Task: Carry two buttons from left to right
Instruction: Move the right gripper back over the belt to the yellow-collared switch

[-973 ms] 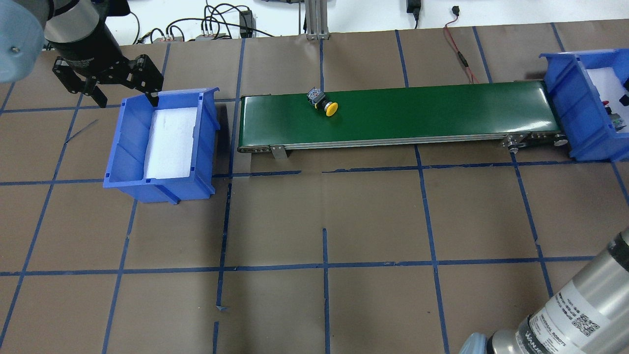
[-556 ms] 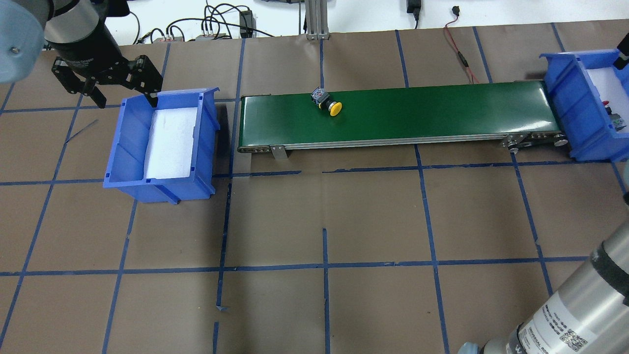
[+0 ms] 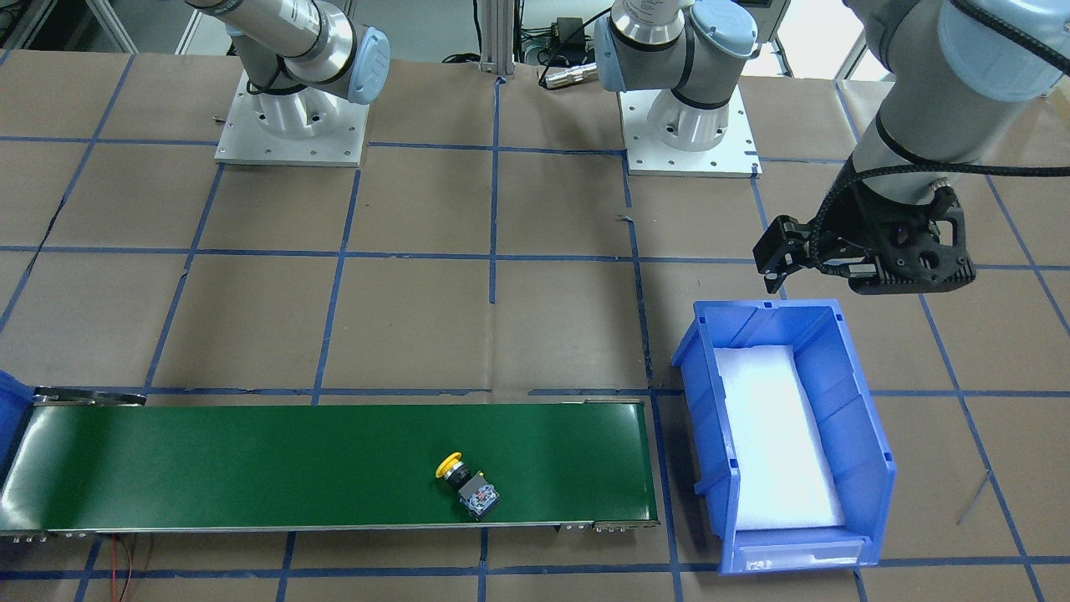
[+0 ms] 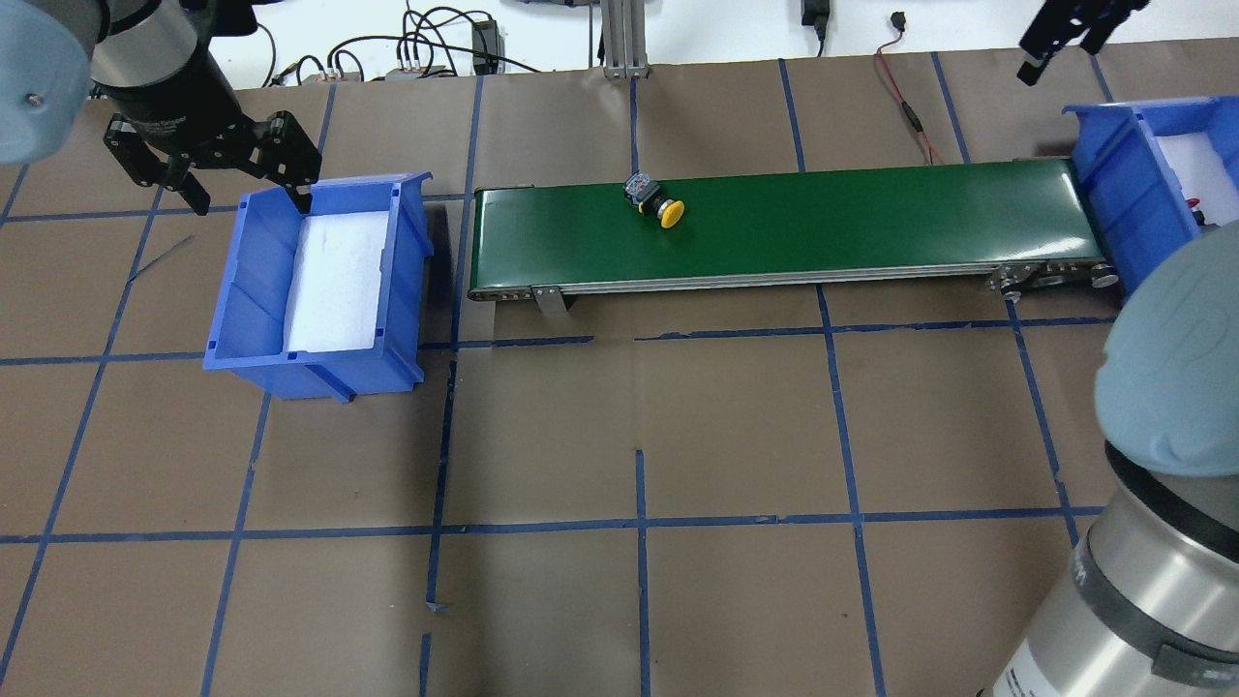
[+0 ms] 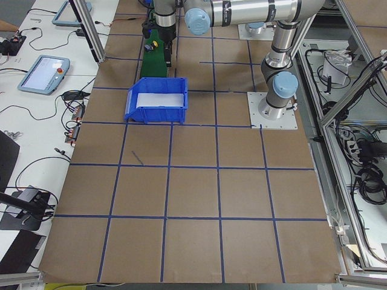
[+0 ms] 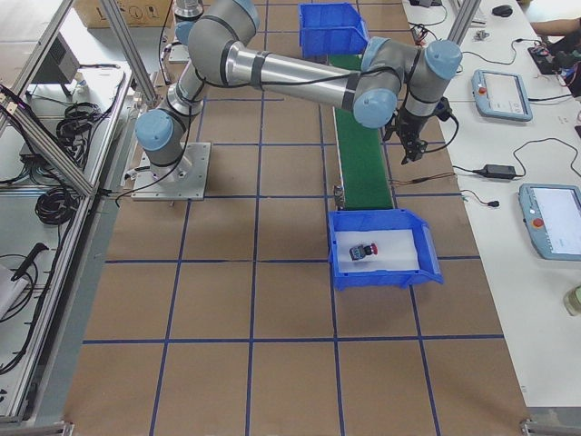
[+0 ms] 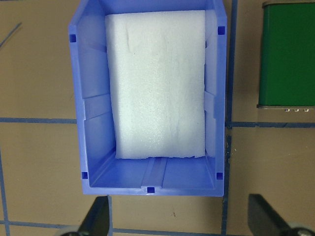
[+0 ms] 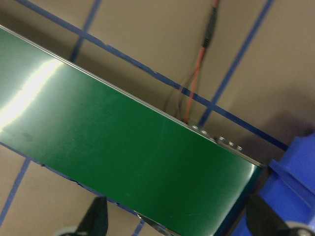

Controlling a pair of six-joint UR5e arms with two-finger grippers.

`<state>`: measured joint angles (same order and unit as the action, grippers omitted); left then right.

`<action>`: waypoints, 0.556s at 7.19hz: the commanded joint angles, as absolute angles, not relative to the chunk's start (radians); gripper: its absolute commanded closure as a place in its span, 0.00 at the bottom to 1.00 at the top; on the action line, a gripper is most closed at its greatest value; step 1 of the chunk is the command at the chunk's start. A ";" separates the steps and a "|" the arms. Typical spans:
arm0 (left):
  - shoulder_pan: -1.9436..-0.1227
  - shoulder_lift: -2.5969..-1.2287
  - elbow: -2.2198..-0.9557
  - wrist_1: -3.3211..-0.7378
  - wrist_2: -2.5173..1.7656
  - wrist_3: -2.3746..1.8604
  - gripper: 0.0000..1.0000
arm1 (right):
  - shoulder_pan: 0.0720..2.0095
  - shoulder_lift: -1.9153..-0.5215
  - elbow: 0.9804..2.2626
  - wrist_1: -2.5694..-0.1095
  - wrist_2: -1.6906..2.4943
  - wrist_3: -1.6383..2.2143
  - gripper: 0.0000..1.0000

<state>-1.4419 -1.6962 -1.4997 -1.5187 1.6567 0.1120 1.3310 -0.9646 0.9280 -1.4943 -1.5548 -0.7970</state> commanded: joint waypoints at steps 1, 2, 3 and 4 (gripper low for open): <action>-1.442 -1.697 -1.500 -1.519 1.657 0.113 0.00 | 1.468 -0.960 0.928 -1.543 -1.508 -0.805 0.01; -1.440 -1.698 -1.500 -1.519 1.657 0.114 0.00 | 1.520 -0.945 0.928 -1.564 -1.503 -0.804 0.03; -1.440 -1.697 -1.500 -1.519 1.657 0.114 0.00 | 1.570 -0.927 0.928 -1.587 -1.497 -0.804 0.04; -1.440 -1.697 -1.500 -1.519 1.657 0.117 0.00 | 1.639 -0.879 0.930 -1.618 -1.491 -0.802 0.05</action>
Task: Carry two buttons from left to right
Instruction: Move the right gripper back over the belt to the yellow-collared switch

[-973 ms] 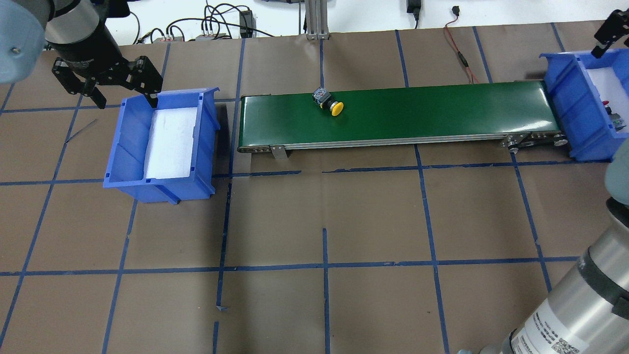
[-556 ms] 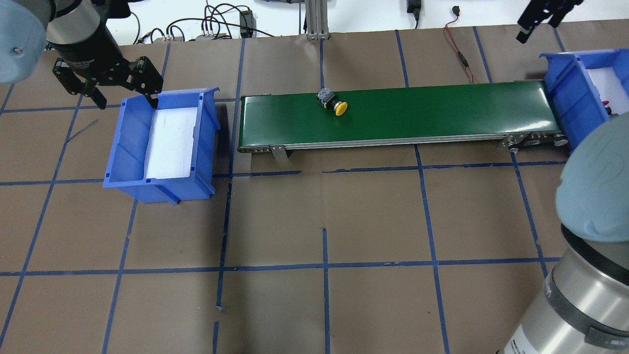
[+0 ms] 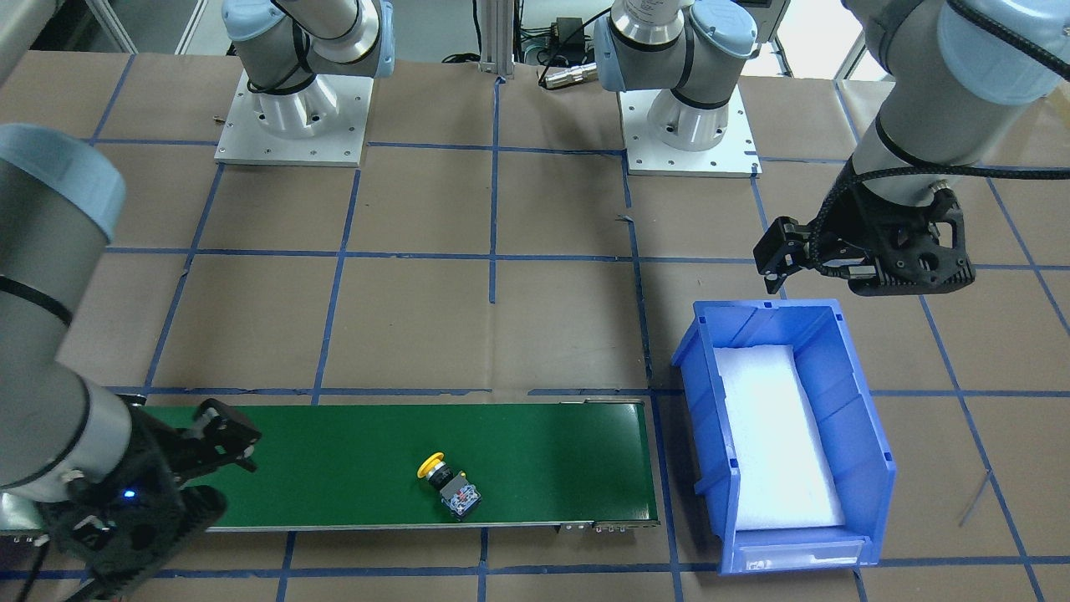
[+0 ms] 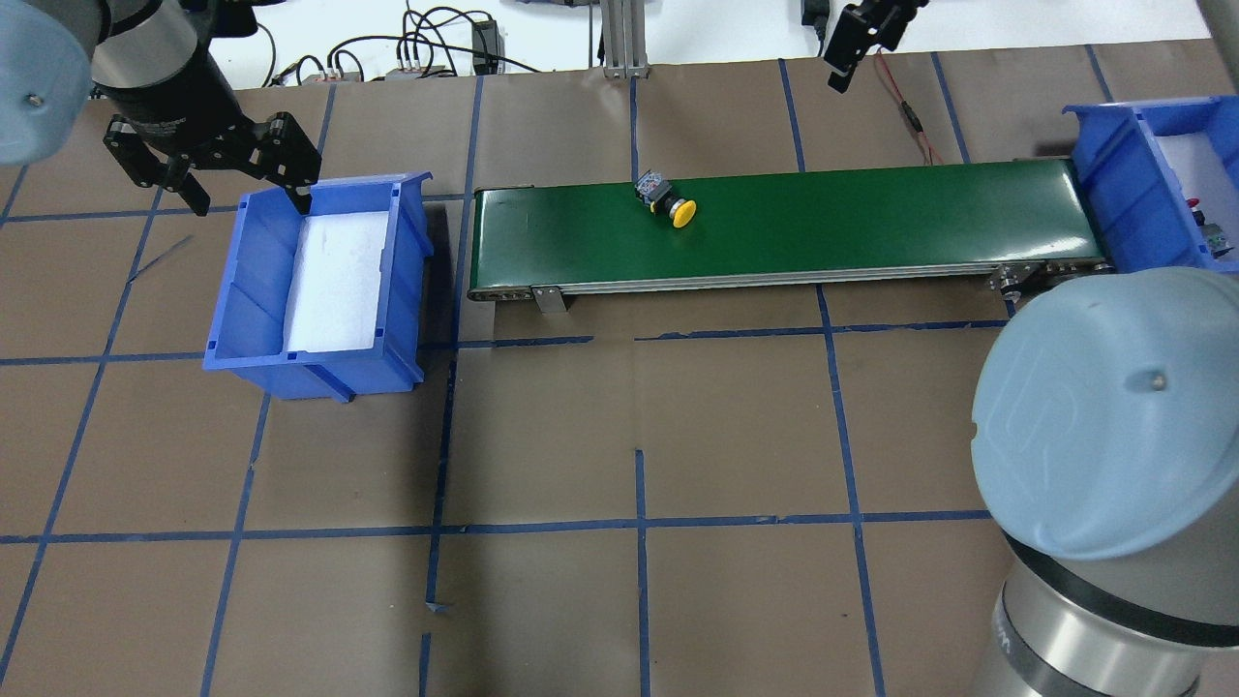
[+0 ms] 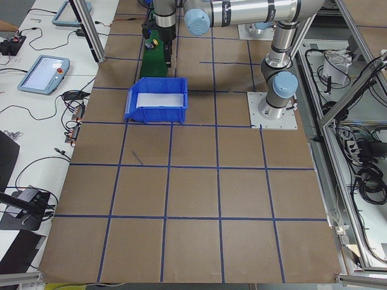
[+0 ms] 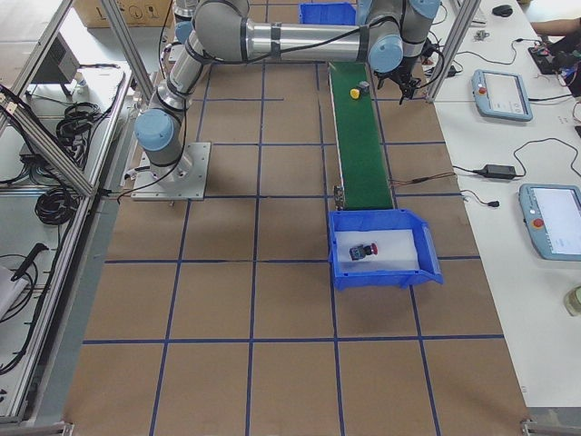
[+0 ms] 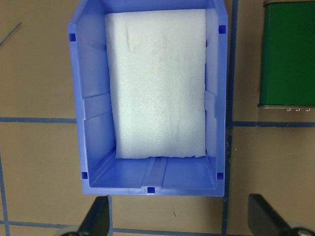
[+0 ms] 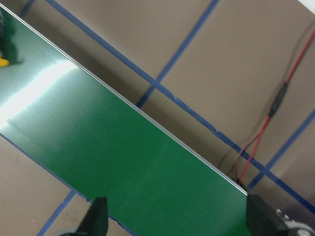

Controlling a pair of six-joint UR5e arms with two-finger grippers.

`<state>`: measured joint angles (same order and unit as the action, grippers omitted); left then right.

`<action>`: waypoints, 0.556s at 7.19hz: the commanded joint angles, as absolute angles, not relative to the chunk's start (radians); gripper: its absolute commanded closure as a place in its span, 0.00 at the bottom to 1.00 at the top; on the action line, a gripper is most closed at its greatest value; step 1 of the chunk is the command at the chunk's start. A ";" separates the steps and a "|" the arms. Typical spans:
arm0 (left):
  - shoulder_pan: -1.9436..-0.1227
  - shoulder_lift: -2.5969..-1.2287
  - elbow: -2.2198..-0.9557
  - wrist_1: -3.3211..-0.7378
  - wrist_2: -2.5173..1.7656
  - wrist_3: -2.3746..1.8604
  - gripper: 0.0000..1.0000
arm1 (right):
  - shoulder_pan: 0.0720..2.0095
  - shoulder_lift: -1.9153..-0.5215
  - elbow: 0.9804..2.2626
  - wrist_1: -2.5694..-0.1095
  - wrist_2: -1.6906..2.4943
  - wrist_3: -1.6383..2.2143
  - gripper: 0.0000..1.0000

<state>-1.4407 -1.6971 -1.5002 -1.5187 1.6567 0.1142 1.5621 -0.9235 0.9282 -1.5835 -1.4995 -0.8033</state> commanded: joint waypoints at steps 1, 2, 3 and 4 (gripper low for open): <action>-1.440 -1.698 -1.500 -1.519 1.657 0.118 0.00 | 1.681 -0.847 0.930 -1.638 -1.490 -0.799 0.05; -1.439 -1.698 -1.500 -1.517 1.655 0.121 0.00 | 1.704 -0.829 0.931 -1.640 -1.491 -0.796 0.04; -1.439 -1.701 -1.500 -1.517 1.655 0.123 0.00 | 1.721 -0.813 0.939 -1.637 -1.491 -0.796 0.04; -1.439 -1.701 -1.500 -1.517 1.652 0.123 0.00 | 1.738 -0.799 0.943 -1.622 -1.506 -0.795 0.05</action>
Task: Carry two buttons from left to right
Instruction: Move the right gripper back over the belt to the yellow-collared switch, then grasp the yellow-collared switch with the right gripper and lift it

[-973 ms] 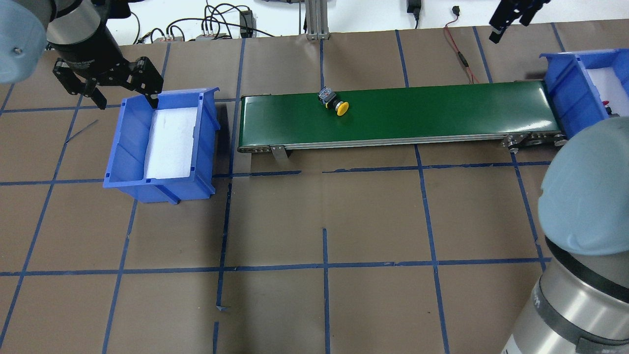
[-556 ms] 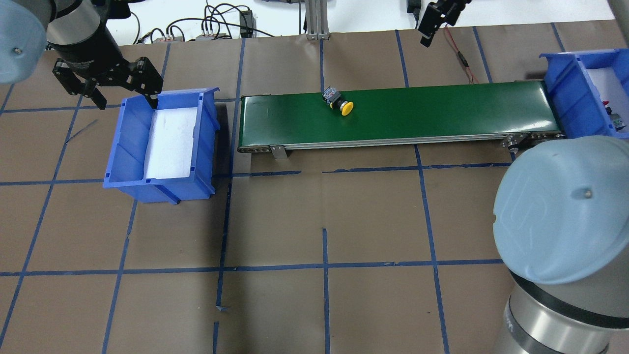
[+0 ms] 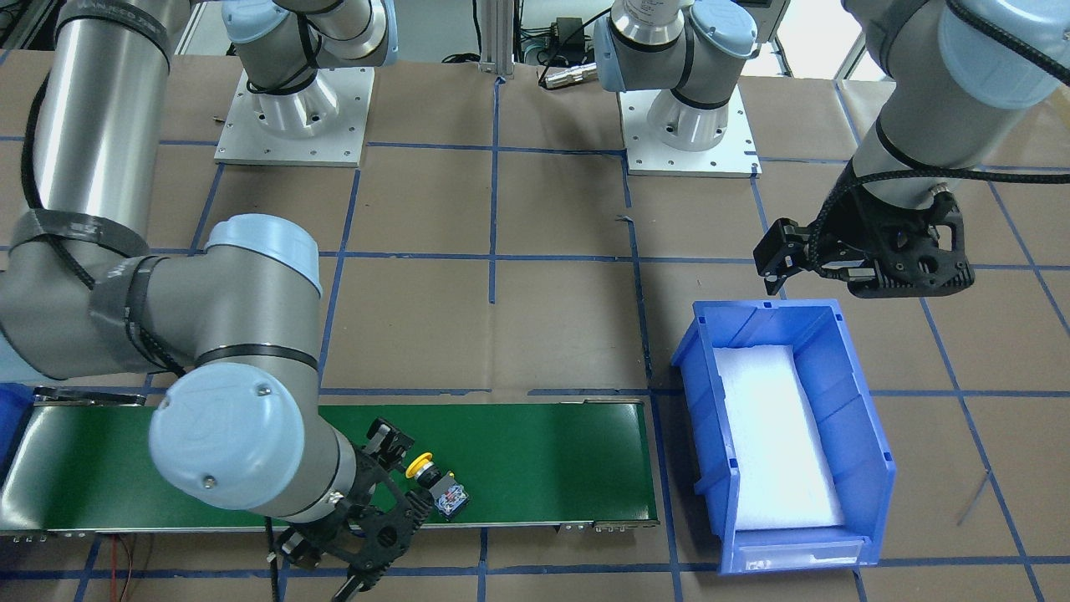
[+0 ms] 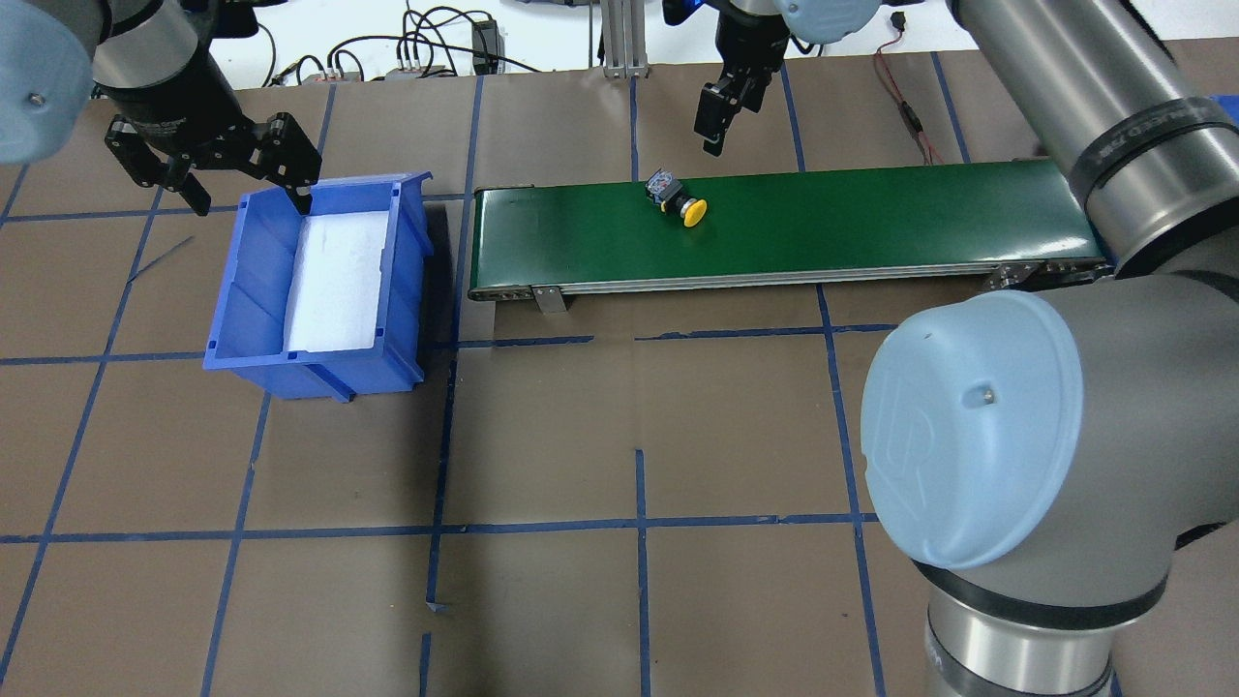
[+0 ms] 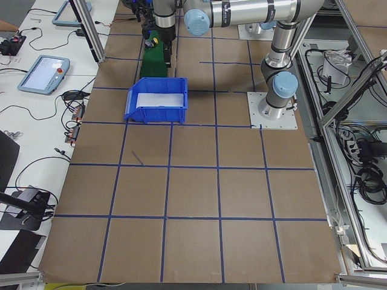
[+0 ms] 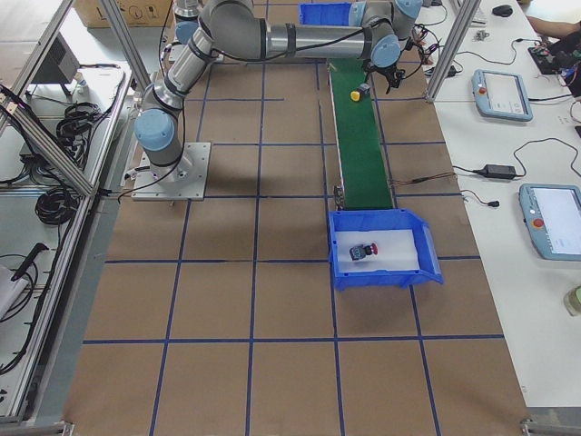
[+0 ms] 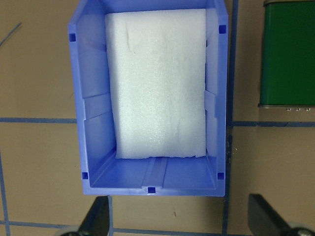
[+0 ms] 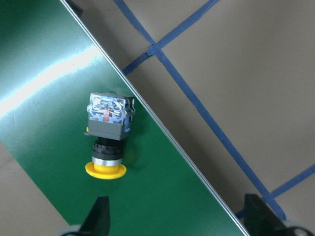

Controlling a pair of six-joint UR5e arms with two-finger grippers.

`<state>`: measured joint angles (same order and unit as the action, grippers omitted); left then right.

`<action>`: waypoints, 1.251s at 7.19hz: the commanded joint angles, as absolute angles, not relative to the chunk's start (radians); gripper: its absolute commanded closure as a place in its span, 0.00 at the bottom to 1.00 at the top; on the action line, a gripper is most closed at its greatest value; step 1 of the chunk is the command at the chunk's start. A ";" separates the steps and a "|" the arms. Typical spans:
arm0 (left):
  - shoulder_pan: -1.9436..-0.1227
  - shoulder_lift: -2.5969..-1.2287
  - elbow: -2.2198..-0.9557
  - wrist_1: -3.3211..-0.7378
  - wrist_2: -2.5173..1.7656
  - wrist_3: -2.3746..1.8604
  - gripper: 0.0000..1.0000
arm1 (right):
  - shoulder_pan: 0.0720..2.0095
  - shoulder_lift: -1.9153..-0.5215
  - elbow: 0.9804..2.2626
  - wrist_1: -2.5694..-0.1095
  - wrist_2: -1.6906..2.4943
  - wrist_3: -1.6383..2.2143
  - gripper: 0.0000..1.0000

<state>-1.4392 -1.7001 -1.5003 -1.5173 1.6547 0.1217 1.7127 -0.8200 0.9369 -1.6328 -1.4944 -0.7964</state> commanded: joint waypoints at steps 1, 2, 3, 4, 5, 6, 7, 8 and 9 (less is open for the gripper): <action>-1.439 -1.704 -1.500 -1.514 1.648 0.124 0.00 | 1.749 -0.802 0.971 -1.620 -1.505 -0.796 0.05; -1.439 -1.704 -1.500 -1.514 1.647 0.124 0.00 | 1.747 -0.805 1.012 -1.635 -1.496 -0.796 0.05; -1.440 -1.706 -1.500 -1.513 1.646 0.124 0.00 | 1.747 -0.801 1.022 -1.637 -1.496 -0.798 0.05; -1.442 -1.712 -1.502 -1.513 1.644 0.123 0.00 | 1.749 -0.799 1.022 -1.638 -1.496 -0.798 0.06; -1.442 -1.710 -1.500 -1.513 1.644 0.123 0.00 | 1.749 -0.790 1.020 -1.640 -1.496 -0.799 0.17; -1.442 -1.712 -1.502 -1.513 1.646 0.124 0.00 | 1.750 -0.785 1.017 -1.638 -1.505 -0.799 0.42; -1.442 -1.716 -1.506 -1.513 1.649 0.124 0.00 | 1.753 -0.785 1.017 -1.638 -1.509 -0.802 0.60; -1.442 -1.720 -1.506 -1.511 1.646 0.124 0.00 | 1.753 -0.785 1.017 -1.638 -1.509 -0.802 0.62; -1.442 -1.720 -1.505 -1.511 1.646 0.124 0.00 | 1.753 -0.782 1.016 -1.640 -1.511 -0.801 0.80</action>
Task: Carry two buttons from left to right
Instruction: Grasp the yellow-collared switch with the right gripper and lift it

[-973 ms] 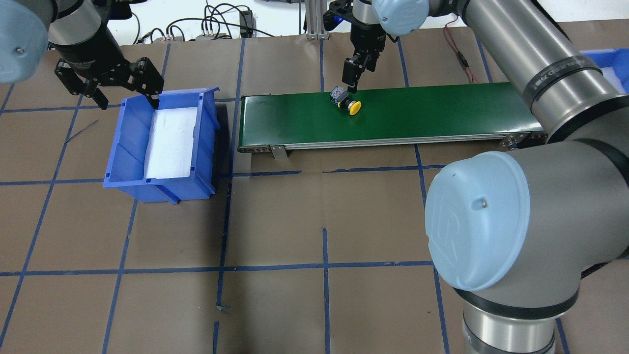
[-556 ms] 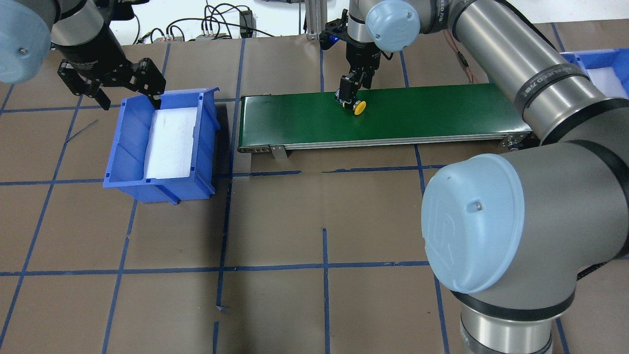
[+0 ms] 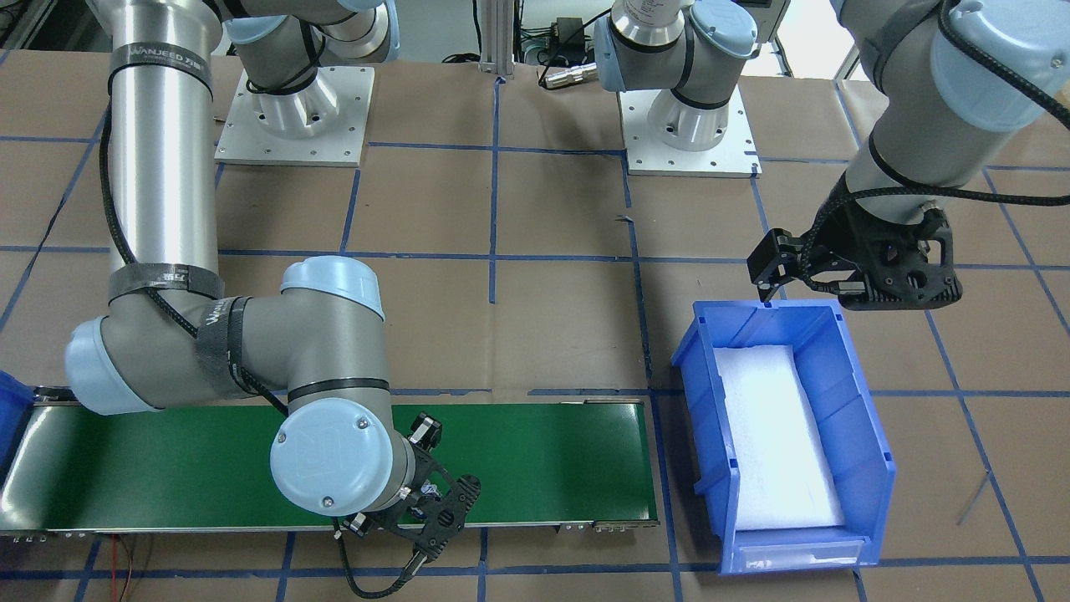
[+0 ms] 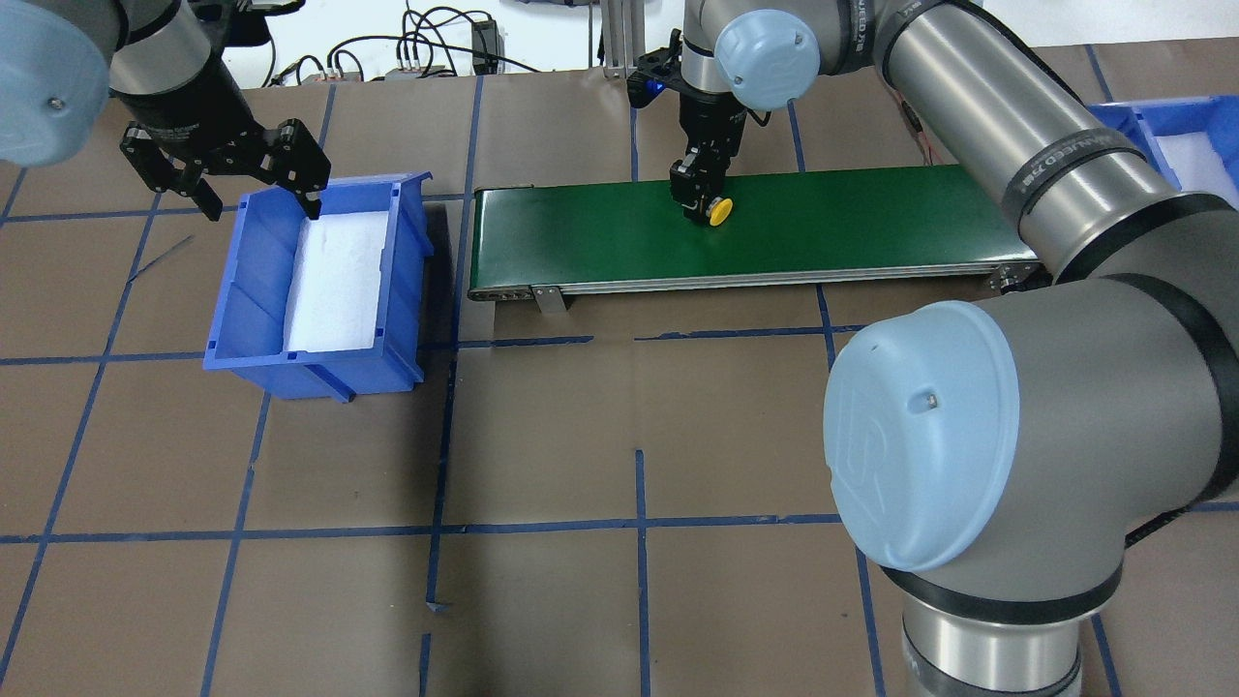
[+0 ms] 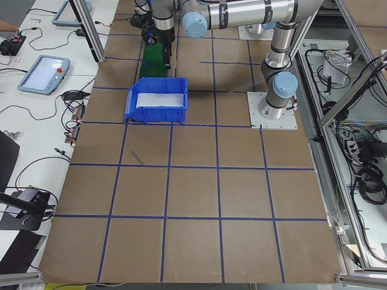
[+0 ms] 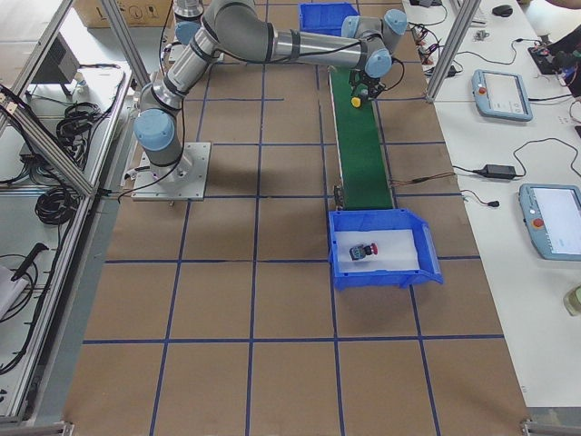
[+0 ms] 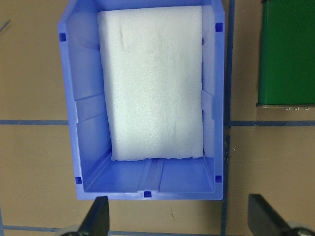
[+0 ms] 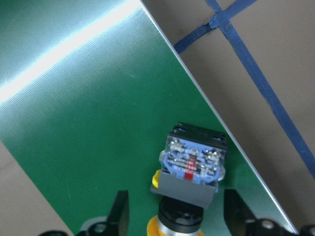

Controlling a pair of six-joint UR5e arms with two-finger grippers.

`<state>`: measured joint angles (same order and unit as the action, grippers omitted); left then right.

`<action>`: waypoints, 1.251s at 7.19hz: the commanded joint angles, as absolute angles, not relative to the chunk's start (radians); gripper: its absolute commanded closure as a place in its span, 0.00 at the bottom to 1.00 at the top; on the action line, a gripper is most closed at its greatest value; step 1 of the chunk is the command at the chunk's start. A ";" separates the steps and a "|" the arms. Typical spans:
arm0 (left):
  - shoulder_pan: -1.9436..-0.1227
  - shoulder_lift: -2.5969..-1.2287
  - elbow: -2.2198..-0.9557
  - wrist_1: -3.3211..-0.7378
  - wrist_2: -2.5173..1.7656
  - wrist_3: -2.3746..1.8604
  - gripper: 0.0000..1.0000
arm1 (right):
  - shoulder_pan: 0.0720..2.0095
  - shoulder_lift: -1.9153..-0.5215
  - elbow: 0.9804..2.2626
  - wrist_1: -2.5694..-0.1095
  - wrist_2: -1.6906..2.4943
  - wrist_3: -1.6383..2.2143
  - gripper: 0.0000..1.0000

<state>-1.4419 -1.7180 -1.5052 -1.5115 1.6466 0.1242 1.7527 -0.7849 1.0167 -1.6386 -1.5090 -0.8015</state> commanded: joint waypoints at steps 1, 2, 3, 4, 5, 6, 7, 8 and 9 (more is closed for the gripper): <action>-1.442 -1.715 -1.503 -1.511 1.643 0.124 0.00 | 1.749 -0.779 1.011 -1.640 -1.511 -0.801 0.95; -1.440 -1.703 -1.493 -1.511 1.641 0.126 0.00 | 1.731 -0.782 0.997 -1.640 -1.514 -0.810 0.96; -1.440 -1.704 -1.488 -1.512 1.643 0.126 0.00 | 1.695 -0.791 0.962 -1.638 -1.529 -0.824 0.96; -1.442 -1.704 -1.497 -1.513 1.640 0.124 0.00 | 1.625 -0.798 0.916 -1.626 -1.529 -0.821 0.95; -1.440 -1.709 -1.479 -1.511 1.635 0.126 0.00 | 1.552 -0.813 0.882 -1.599 -1.535 -0.827 0.95; -1.439 -1.709 -1.473 -1.512 1.603 0.124 0.00 | 1.489 -0.839 0.871 -1.571 -1.548 -0.827 0.94; -1.439 -1.713 -1.476 -1.513 1.605 0.124 0.00 | 1.430 -0.865 0.871 -1.572 -1.564 -0.827 0.94; -1.439 -1.712 -1.491 -1.513 1.606 0.124 0.00 | 1.369 -0.889 0.873 -1.560 -1.577 -0.827 0.94; -1.439 -1.715 -1.491 -1.509 1.605 0.124 0.00 | 1.292 -0.914 0.873 -1.521 -1.583 -0.840 0.94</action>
<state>-1.4390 -1.7125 -1.4864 -1.5118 1.6063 0.1243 1.3791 -0.8837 0.8735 -1.5558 -1.5722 -0.8300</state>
